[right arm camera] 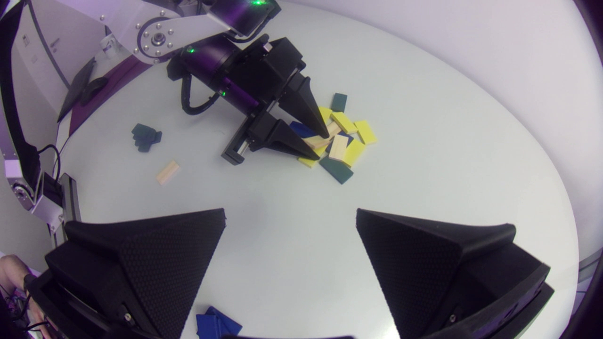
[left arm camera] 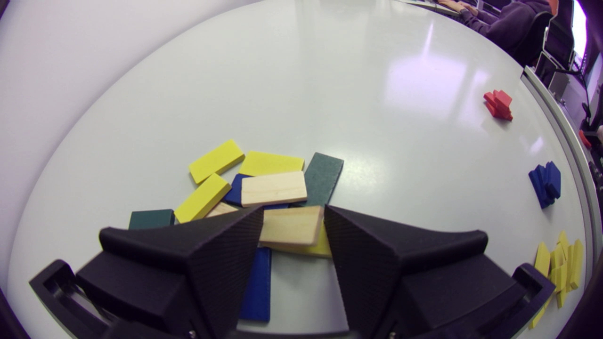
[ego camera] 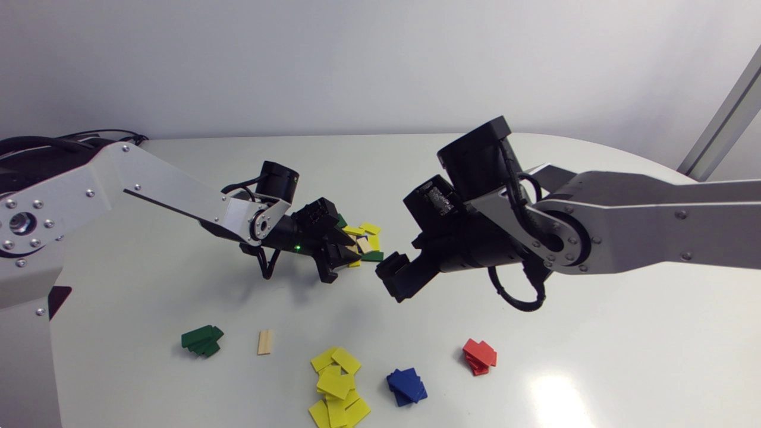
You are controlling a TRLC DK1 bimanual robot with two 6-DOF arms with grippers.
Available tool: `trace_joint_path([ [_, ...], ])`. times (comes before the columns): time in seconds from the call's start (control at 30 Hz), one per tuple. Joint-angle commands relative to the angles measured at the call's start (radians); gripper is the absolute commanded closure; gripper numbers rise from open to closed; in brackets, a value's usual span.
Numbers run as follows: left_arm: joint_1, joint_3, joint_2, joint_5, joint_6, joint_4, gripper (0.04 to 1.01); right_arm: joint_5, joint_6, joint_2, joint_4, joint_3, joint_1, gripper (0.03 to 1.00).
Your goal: Take domino bricks one by one from the mixed stack on the table and place each onto the existing stack of the same color.
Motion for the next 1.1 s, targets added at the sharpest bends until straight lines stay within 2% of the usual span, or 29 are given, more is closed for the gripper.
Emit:
trace_joint_path([
  [0.0,-0.001,0.02,0.033,0.012,0.023,0.001,0.687,-0.008,-0.01,0.022,0.009,-0.025,-0.009,0.062],
  [0.5,-0.006,0.016,-0.014,0.013,0.023,-0.019,0.689,-0.016,-0.016,0.037,0.01,-0.022,-0.009,0.062],
  [0.9,-0.015,-0.07,-0.14,0.015,0.02,-0.025,0.689,-0.016,-0.016,0.04,0.01,-0.019,-0.006,0.062],
  [1.07,-0.014,-0.085,-0.141,0.015,0.023,-0.024,0.687,-0.016,-0.014,0.038,0.01,-0.022,-0.006,0.062],
])
